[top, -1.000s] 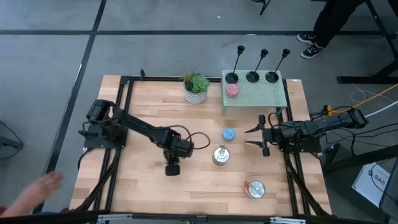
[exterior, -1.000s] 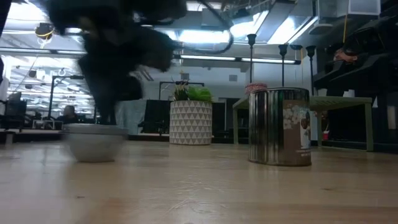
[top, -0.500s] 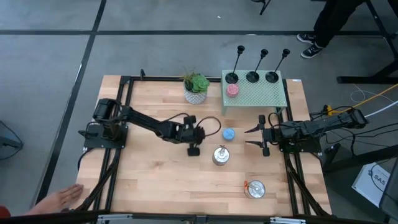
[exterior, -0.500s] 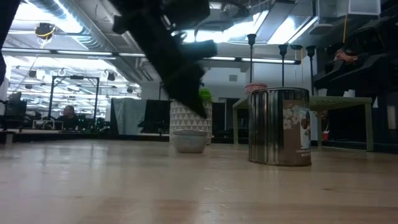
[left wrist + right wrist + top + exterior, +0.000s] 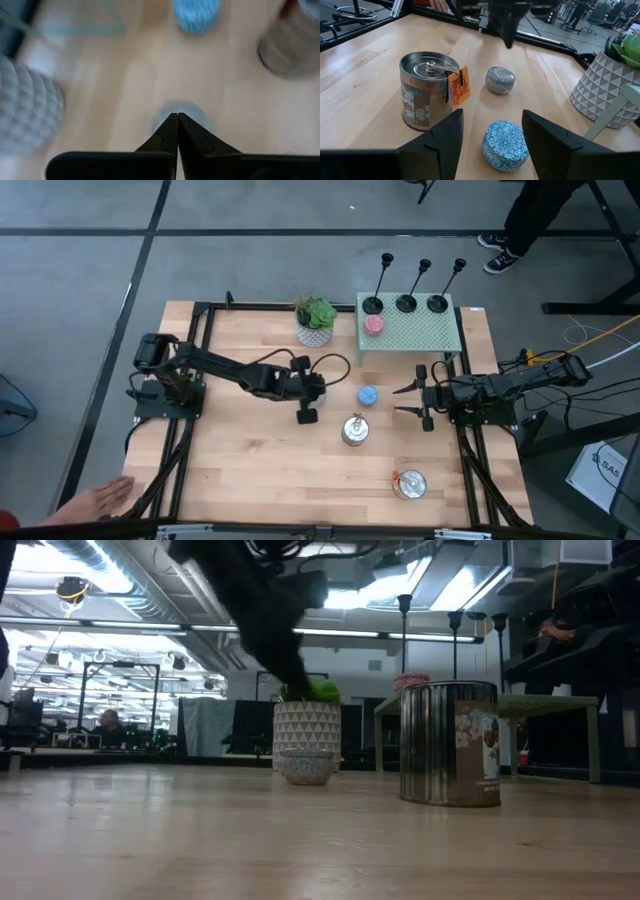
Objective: Pick & Place candle stick holders
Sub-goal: Move the blue yellow scented candle to the middle of the table
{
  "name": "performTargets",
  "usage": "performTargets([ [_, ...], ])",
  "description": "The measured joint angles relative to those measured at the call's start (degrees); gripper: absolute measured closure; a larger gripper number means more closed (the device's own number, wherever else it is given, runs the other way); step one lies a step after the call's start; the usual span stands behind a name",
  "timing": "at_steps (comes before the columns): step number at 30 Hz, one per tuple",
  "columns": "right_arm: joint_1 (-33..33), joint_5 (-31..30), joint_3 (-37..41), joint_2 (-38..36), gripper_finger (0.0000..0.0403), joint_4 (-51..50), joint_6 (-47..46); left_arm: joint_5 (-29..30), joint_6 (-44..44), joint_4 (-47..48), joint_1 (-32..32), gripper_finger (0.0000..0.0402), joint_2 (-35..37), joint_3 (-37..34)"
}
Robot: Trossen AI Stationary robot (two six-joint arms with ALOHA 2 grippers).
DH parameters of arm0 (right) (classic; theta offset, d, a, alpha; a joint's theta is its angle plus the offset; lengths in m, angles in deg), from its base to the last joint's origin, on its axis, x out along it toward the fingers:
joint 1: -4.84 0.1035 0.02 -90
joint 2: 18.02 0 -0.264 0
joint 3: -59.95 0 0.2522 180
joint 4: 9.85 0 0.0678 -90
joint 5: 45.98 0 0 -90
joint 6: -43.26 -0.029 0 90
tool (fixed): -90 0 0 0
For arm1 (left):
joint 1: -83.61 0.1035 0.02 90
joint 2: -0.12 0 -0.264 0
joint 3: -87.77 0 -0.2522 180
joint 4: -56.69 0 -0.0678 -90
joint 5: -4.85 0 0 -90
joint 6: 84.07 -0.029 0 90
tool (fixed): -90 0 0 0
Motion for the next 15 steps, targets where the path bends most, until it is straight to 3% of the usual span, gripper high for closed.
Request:
performTargets([
  [5, 0.0, 0.0, 0.0, 0.0, 0.0199, 0.0, 0.0, -7.0, 5.7, 10.2, -0.6, 0.0400, 0.9, 0.0],
  [15, 0.0, 0.0, 0.0, 0.0, 0.0199, 0.0, 0.0, -10.1, 5.0, 5.9, 2.0, 0.0401, -7.8, 0.1],
])
